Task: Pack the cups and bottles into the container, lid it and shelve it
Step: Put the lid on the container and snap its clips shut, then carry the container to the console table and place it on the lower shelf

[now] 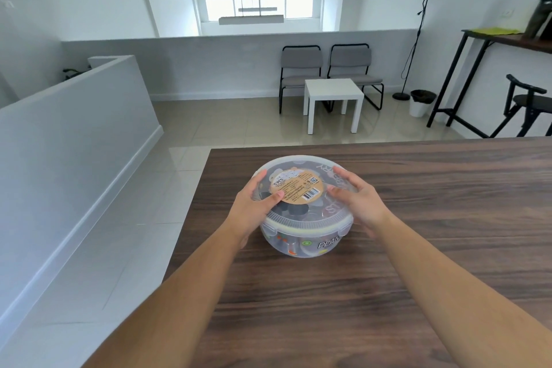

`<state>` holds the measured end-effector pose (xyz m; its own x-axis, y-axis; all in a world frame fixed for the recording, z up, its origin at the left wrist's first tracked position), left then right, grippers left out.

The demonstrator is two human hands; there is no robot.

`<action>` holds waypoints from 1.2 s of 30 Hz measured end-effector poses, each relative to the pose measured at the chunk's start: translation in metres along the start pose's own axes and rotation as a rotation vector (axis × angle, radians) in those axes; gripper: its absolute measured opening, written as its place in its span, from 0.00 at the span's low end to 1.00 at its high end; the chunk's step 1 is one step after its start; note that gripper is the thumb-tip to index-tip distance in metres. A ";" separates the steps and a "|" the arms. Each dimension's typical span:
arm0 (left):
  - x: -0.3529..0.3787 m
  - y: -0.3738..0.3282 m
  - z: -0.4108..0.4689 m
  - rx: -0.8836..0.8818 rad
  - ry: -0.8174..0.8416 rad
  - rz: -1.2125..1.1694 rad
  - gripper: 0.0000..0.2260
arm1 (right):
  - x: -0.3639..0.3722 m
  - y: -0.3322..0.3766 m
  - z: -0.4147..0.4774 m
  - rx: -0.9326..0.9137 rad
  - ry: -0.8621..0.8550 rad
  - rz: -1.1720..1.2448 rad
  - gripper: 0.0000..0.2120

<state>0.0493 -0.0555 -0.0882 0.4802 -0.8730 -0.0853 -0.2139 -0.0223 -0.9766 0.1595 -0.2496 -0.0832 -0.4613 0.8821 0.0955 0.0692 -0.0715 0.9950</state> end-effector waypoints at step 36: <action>-0.111 -0.007 -0.275 0.083 -0.836 -0.364 0.30 | 0.197 0.040 -0.124 -0.018 0.682 0.113 0.22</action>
<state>-0.2368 -0.0924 -0.0171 0.9724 -0.1809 0.1472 0.1178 -0.1641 -0.9794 -0.0379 -0.1363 -0.0209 -0.9058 0.3789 0.1897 0.1383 -0.1587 0.9776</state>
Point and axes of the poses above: each hand's wrist, its own z-axis towards the middle knuckle, its own x-axis out of the palm, y = z × x, the point moved 3 cm from there along z, towards the middle knuckle, and after that the axes turned 6 degrees about -x, right-handed, at the moved point
